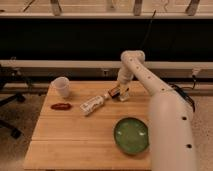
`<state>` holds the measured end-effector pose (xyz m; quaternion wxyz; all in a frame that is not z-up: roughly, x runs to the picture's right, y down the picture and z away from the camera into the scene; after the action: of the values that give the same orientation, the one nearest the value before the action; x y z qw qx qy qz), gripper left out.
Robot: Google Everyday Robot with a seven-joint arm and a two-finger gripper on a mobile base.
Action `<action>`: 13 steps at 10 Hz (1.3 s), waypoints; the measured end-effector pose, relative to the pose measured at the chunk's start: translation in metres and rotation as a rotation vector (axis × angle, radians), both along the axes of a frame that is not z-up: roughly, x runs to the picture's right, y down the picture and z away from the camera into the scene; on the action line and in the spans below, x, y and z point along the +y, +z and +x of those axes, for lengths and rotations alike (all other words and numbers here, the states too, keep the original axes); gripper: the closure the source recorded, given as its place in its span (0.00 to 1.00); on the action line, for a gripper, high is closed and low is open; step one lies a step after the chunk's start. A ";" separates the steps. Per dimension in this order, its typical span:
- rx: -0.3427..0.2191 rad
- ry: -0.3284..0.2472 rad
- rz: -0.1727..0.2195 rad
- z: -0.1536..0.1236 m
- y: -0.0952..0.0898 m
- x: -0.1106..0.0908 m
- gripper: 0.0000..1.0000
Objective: Place the eraser on the white sponge
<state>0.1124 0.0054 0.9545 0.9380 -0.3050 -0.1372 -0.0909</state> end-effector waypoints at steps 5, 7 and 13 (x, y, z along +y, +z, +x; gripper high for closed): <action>0.006 0.009 0.001 0.005 0.021 0.010 0.22; 0.007 0.015 0.003 0.008 0.024 0.011 0.20; 0.033 0.011 0.035 0.024 0.019 0.004 0.20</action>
<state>0.1368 0.0091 0.9736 0.9458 -0.2892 -0.1217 -0.0831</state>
